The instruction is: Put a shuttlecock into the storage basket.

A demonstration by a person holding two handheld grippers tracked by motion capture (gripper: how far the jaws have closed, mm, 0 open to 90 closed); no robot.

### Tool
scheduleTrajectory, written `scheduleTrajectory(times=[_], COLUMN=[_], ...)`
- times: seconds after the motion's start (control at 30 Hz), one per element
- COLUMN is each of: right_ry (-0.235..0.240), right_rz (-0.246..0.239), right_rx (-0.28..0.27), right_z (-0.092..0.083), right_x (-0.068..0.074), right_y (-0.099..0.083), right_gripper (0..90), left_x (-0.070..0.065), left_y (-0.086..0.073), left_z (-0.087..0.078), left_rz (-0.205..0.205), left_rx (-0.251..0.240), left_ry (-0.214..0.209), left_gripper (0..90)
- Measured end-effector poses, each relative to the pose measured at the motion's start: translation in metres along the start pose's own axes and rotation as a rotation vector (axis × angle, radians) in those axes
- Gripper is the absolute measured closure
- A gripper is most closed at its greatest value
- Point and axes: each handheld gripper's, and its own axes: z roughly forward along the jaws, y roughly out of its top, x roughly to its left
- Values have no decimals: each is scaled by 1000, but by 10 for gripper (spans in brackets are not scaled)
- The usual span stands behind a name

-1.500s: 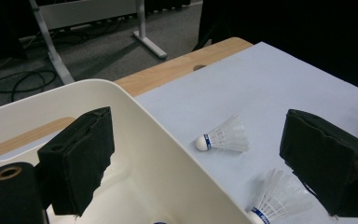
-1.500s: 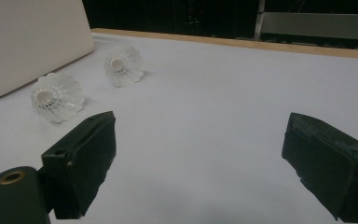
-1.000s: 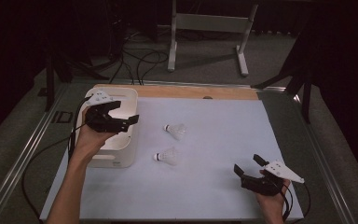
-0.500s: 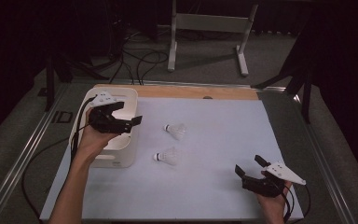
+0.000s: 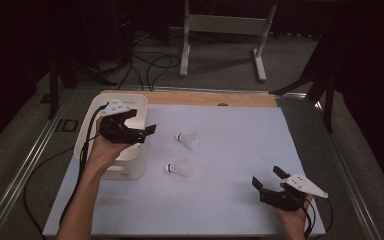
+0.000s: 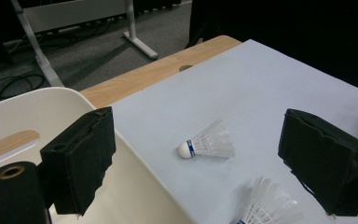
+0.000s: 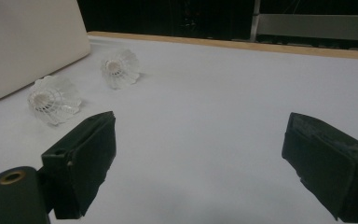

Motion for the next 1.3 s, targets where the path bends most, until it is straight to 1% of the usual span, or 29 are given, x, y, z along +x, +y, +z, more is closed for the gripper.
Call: scheduleTrajectory(times=[0.13, 0.4, 0.53, 0.67, 0.83, 1.03, 1.1, 1.3], right_ry=[1, 2, 5, 4, 4, 1, 1, 1], right_rz=[1, 0, -4, -1, -1, 3, 3, 1], right_rx=[-1, -1, 0, -1, -4, -6, -6, -6], right_z=[0, 0, 2, 1, 0, 0, 0, -1], right_x=[0, 0, 1, 0, -1, -1, -1, -1], right_y=[0, 0, 0, 0, 0, 0, 0, 0], right_gripper=[99, 99, 99, 99, 99, 99, 99, 99], left_x=[-4, -14, -18, -21, -26, -31, -34, -41], left_y=[0, 2, 5, 9, 12, 17, 20, 23], left_z=[4, 9, 12, 15, 21, 25, 28, 36], left_rz=[8, 7, 21, 20, 29, 30, 35, 39], left_rx=[11, 10, 17, 9, 16, 8, 7, 3], left_ry=[1, -7, -11, -14, -13, -21, -22, -38], left_gripper=[114, 113, 112, 112, 106, 105, 103, 103])
